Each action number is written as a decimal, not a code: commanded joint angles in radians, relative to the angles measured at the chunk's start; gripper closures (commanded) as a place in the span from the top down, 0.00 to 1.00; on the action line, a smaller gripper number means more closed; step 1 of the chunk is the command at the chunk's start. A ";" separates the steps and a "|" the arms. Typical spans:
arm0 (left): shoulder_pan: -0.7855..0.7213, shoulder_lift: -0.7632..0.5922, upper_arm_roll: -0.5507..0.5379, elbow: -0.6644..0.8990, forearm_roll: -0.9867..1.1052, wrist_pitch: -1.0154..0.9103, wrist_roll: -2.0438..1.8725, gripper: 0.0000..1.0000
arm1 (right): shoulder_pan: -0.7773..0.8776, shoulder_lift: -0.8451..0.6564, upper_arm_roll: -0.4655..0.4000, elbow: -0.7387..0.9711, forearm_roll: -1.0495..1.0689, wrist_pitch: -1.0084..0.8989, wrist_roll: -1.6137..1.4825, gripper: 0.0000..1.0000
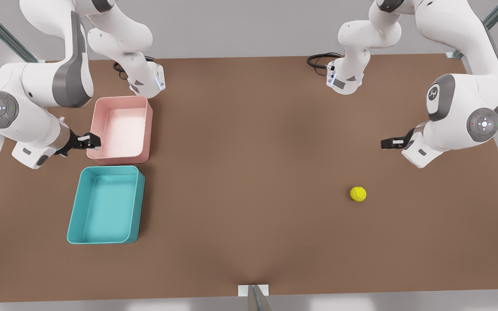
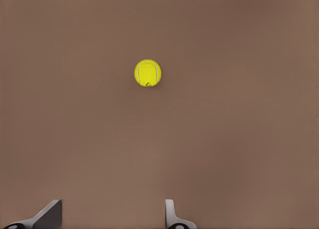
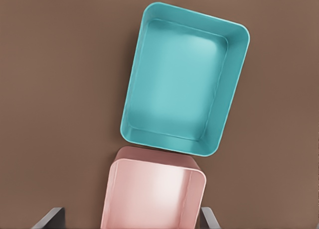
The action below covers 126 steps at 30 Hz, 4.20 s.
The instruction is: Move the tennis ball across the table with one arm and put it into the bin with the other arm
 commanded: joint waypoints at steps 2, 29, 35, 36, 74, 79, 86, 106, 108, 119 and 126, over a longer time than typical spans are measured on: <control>0.000 -0.001 0.000 0.001 -0.001 0.015 -0.040 1.00 | -0.002 -0.010 0.000 -0.020 -0.008 0.036 0.048 1.00; 0.084 0.405 0.012 -0.163 0.191 0.671 1.794 0.21 | 0.043 0.124 -0.002 0.053 -0.018 0.094 0.050 1.00; 0.081 0.401 -0.002 -0.267 0.225 0.714 1.648 0.21 | 0.043 0.125 -0.002 0.053 -0.015 0.100 0.050 1.00; 0.081 0.402 -0.002 -0.269 0.223 0.723 1.648 0.21 | 0.043 0.125 -0.002 0.053 -0.015 0.102 0.050 1.00; -0.069 0.072 0.041 0.121 -0.044 -0.021 0.014 1.00 | 0.365 0.604 0.009 0.303 0.089 0.588 0.517 1.00; -0.060 0.086 0.041 0.119 -0.044 0.009 0.014 1.00 | 0.365 0.728 0.009 0.308 0.090 0.832 0.543 1.00; -0.058 0.088 0.041 0.107 -0.044 0.024 0.016 1.00 | 0.340 0.833 0.008 0.363 0.103 0.933 0.525 1.00; -0.054 0.086 0.041 0.082 -0.044 0.047 0.016 1.00 | 0.336 0.888 0.003 0.296 0.097 0.976 0.525 1.00; -0.054 0.085 0.041 0.082 -0.044 0.044 0.016 1.00 | 0.336 0.899 0.003 0.296 0.097 0.988 0.525 1.00; -0.052 0.085 0.041 0.078 -0.044 0.047 0.016 1.00 | 0.340 0.942 0.005 0.311 0.097 1.048 0.539 1.00; -0.052 0.085 0.041 0.078 -0.044 0.045 0.016 1.00 | 0.340 0.938 0.005 0.308 0.100 1.051 0.539 0.73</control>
